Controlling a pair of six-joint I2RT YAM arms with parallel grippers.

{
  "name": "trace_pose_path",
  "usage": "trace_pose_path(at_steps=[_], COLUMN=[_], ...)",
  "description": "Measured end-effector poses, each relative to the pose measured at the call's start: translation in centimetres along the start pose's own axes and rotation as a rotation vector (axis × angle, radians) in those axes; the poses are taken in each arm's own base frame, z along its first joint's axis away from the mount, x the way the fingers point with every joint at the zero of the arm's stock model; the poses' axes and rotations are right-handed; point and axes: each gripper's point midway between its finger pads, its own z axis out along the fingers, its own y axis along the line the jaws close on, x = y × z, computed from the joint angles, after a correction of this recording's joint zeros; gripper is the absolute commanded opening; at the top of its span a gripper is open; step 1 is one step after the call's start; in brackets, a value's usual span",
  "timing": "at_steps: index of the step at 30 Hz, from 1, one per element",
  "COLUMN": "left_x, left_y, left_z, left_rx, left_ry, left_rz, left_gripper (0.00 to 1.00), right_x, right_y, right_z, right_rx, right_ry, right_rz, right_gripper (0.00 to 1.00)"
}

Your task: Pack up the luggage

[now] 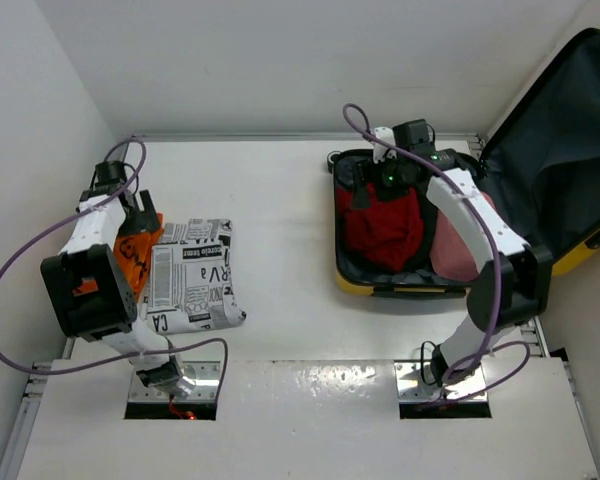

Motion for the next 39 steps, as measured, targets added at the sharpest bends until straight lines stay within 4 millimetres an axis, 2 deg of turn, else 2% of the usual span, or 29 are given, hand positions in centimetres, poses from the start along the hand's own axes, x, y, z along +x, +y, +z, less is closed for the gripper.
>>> trace_pose_path(at_steps=[2, 5, 7, 12, 15, 24, 32, 34, 39], left_x=[1.4, 3.2, 3.9, 3.2, 3.8, 9.0, 11.3, 11.3, 11.5], left_y=[0.6, 2.3, 3.3, 4.5, 4.0, 3.0, 3.6, 3.8, 3.9], left_z=[1.6, 2.1, 1.6, -0.6, -0.7, 1.5, 4.9, 5.7, 6.1], left_rx=[0.004, 0.029, 0.049, 0.075, 0.13, 0.206, 0.172, 0.156, 0.155], left_ry=[0.063, 0.124, 0.143, 0.089, 0.093, 0.235, 0.292, 0.291, 0.299], left_rz=[0.031, 0.102, 0.177, 0.315, 0.393, 0.505, 0.57, 0.581, 0.594], left_gripper=[1.0, 1.0, 1.0, 1.0, 1.0, 1.0, 1.0, 0.96, 0.86], right_x=[-0.4, -0.5, -0.4, 0.6, 0.8, 0.7, -2.0, -2.6, -3.3], right_y=[0.1, -0.1, -0.3, -1.1, -1.6, -2.7, -4.9, -5.2, -5.6], right_z=[-1.7, -3.3, -4.1, -5.5, -5.7, -5.4, -6.3, -6.4, -6.2], right_rx=[0.007, 0.019, 0.026, 0.046, 0.055, 0.063, 0.093, 0.097, 0.096], right_ry=[-0.028, -0.051, -0.059, -0.065, -0.063, -0.033, -0.051, -0.049, -0.035], right_rz=[0.0, 0.005, 0.006, 0.022, 0.033, 0.044, 0.045, 0.036, 0.023], right_gripper=[0.8, 0.8, 0.8, 0.81, 0.81, 0.82, 0.84, 0.84, 0.84])
